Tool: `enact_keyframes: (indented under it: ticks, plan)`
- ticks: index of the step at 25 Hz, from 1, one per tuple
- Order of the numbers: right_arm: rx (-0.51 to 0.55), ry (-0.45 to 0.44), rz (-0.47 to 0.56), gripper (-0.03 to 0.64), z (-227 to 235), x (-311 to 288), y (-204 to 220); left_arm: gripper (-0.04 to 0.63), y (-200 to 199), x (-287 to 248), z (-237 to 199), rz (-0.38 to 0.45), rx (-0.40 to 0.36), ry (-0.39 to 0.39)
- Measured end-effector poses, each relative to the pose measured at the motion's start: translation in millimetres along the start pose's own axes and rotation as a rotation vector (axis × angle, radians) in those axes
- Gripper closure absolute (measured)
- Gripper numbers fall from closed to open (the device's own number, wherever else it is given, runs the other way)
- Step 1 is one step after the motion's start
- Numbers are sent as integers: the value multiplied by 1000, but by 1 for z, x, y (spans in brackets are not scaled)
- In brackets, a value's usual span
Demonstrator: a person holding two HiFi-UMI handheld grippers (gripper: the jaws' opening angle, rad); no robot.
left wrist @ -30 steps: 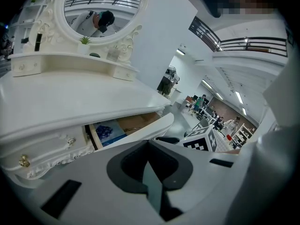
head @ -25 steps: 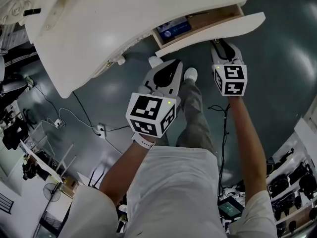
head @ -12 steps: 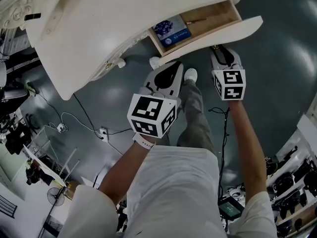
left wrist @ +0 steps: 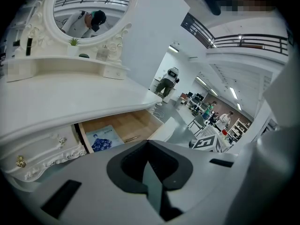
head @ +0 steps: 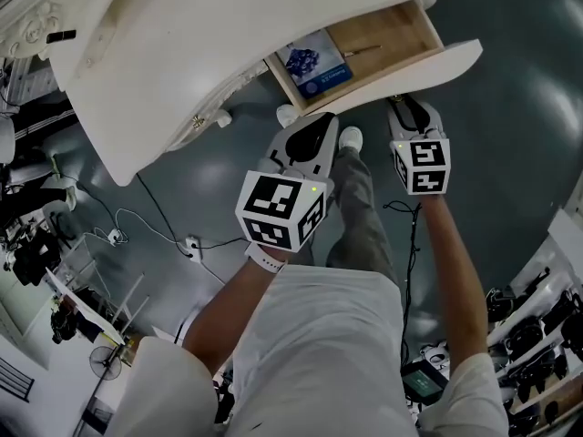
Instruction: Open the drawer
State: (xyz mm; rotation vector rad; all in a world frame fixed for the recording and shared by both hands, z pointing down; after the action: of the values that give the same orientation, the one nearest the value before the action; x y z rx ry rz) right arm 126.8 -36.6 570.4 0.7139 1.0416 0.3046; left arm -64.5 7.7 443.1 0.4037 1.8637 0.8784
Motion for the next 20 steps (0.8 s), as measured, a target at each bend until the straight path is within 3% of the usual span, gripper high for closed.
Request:
enact_keyframes:
  ticks: [20]
  plan:
    - [-9, 10, -12, 479, 9, 33, 26, 588, 5, -7, 31, -36, -54, 53]
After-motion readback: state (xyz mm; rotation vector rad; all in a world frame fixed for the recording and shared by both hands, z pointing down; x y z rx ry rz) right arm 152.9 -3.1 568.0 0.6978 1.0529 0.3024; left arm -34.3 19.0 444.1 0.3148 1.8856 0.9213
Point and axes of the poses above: the fingertips, and each gripper's own axes: x backward along the fingers, z to its right, y out of its underside, the point moved 8 cm from there along x, backward along the fingers, and after that the axes turned 13 degrees about -x, right-handed, at the moved point
